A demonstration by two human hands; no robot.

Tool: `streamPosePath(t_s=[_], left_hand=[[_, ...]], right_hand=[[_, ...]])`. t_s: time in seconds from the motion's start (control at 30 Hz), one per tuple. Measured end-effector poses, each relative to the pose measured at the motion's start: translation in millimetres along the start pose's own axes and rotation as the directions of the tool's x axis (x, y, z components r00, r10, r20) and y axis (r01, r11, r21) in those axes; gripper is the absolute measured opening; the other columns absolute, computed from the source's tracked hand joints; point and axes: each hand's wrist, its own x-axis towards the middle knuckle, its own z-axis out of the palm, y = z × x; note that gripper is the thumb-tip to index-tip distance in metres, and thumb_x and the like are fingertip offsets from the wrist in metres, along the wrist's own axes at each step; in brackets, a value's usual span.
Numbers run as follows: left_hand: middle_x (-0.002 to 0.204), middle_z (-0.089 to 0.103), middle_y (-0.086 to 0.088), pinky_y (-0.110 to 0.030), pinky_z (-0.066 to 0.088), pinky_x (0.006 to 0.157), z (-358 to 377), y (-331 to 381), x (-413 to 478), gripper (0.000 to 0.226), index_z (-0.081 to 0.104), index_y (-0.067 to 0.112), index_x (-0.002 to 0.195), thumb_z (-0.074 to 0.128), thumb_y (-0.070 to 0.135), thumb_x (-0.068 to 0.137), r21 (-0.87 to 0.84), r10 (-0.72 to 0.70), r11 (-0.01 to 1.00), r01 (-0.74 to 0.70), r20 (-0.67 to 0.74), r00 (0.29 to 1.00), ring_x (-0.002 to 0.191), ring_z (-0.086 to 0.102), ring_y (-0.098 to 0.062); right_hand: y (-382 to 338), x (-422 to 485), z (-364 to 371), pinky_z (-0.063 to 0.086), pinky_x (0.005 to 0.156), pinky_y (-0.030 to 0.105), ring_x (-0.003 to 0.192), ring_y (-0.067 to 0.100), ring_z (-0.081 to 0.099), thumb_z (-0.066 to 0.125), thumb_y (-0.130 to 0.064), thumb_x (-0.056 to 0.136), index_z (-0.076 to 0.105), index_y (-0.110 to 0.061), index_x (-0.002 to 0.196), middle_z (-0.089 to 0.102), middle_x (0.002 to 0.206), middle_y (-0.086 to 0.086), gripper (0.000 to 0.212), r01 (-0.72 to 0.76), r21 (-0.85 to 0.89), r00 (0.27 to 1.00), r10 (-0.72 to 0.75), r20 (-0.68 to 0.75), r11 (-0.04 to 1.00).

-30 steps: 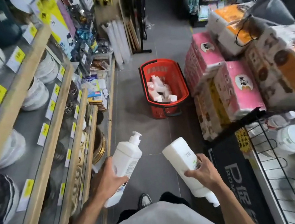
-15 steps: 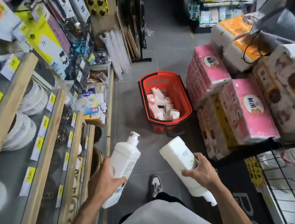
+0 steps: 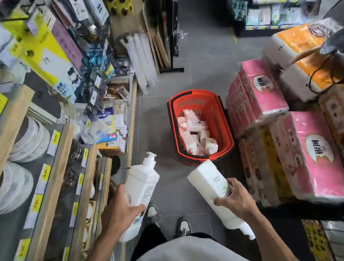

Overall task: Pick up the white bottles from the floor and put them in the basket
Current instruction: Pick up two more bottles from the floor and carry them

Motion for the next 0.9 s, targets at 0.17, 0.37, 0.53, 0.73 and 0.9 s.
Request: streamPosePath(t_s=[0.17, 0.37, 0.53, 0.73, 0.9], left_hand=[[0.106, 0.063, 0.005, -0.029, 0.047, 0.066, -27, 15, 46, 0.071, 0.040, 0.028, 0.119, 0.086, 0.038, 0.065, 0.054, 0.013, 0.998, -0.012, -0.018, 1.000, 0.082, 0.063, -0.019], [0.096, 0.062, 0.012, -0.039, 0.055, 0.072, -68, 25, 115, 0.070, 0.037, 0.038, 0.105, 0.075, 0.057, 0.049, 0.029, 0.012, 0.999, -0.013, 0.008, 1.000, 0.079, 0.064, -0.021], [0.099, 0.062, 0.012, -0.033, 0.050, 0.069, -98, 37, 164, 0.069, 0.038, 0.039, 0.111, 0.079, 0.051, 0.057, 0.059, 0.037, 0.998, -0.038, 0.014, 0.999, 0.081, 0.063, -0.021], [0.103, 0.061, 0.009, -0.037, 0.052, 0.077, -118, 58, 227, 0.075, 0.039, 0.037, 0.115, 0.080, 0.048, 0.053, 0.029, 0.042, 0.999, -0.044, 0.067, 0.997, 0.087, 0.062, -0.024], [0.100, 0.060, 0.007, -0.038, 0.052, 0.072, -122, 96, 275, 0.066, 0.037, 0.034, 0.106, 0.081, 0.049, 0.059, 0.107, 0.105, 0.988, -0.111, 0.061, 0.993, 0.085, 0.061, -0.026]], right_hand=[[-40, 37, 2, 0.050, 0.074, 0.035, 0.087, 0.008, 0.059, 0.085, -0.047, 0.053, 0.049, -0.031, 0.118, 0.059, 0.100, -0.014, 0.076, -0.020, 0.009, 1.000, 0.020, -0.010, 1.000], [-92, 74, 9, 0.055, 0.077, 0.041, 0.087, 0.012, 0.062, 0.083, -0.048, 0.047, 0.049, -0.030, 0.113, 0.062, 0.099, -0.010, 0.076, -0.040, 0.082, 0.998, 0.044, -0.048, 0.996], [-131, 101, 16, 0.054, 0.075, 0.039, 0.087, 0.011, 0.062, 0.083, -0.047, 0.047, 0.050, -0.028, 0.113, 0.062, 0.100, -0.009, 0.076, -0.058, 0.136, 0.993, 0.071, -0.099, 0.989], [-158, 132, 20, 0.045, 0.066, 0.029, 0.084, 0.003, 0.058, 0.091, -0.029, 0.062, 0.050, -0.025, 0.114, 0.060, 0.098, -0.011, 0.067, -0.114, 0.162, 0.984, 0.134, -0.116, 0.980], [-170, 172, 10, 0.045, 0.067, 0.031, 0.086, 0.009, 0.058, 0.090, -0.034, 0.060, 0.052, -0.020, 0.124, 0.060, 0.102, -0.007, 0.075, -0.160, 0.149, 0.982, 0.172, -0.073, 0.976]])
